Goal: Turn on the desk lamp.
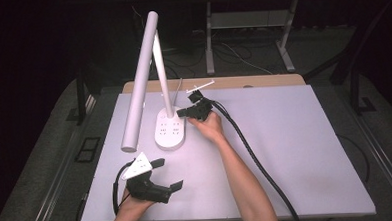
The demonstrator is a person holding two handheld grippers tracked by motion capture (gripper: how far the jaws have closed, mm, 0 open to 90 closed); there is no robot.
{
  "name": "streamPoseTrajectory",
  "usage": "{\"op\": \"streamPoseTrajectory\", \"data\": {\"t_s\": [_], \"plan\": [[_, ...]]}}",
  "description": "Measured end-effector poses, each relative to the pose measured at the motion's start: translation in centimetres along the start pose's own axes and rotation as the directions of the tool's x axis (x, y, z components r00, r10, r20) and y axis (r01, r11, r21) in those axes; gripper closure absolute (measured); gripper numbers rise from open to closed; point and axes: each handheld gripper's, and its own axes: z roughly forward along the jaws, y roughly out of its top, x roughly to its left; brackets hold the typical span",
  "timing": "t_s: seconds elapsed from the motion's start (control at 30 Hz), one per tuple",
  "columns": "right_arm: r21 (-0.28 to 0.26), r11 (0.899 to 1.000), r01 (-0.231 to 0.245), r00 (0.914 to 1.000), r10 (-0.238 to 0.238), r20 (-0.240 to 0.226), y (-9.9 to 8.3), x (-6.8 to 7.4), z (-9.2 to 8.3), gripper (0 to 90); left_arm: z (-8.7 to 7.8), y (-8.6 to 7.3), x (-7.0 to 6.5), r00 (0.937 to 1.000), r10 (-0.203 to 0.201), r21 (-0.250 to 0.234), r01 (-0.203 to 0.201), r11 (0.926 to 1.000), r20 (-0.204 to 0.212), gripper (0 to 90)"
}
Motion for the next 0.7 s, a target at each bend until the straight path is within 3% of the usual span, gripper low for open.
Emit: {"op": "streamPoseTrajectory", "data": {"t_s": [0.2,0.37,0.6,0.7], "plan": [[-0.003,1.000,0.030,0.9996,-0.030,-0.003,0.2,0.3,-1.3,89.5,0.1,0.0,0.0,1.0000,-0.001,0.002,0.001,1.0000,-0.002,0.0],[-0.002,0.998,0.063,0.9978,-0.063,0.021,0.2,0.6,-3.0,89.5,0.2,0.0,0.0,1.0000,0.001,0.006,-0.001,1.0000,0.003,0.0],[-0.026,0.997,0.072,0.9970,-0.071,0.031,-0.1,0.5,-5.9,86.5,0.3,0.0,-0.1,0.9999,0.010,0.012,-0.010,0.9999,0.001,0.0],[-0.047,0.997,0.058,0.9982,-0.057,0.017,-0.2,0.6,-7.2,76.9,0.4,0.0,-0.1,1.0000,0.010,0.011,-0.010,0.9999,0.002,0.0]]}}
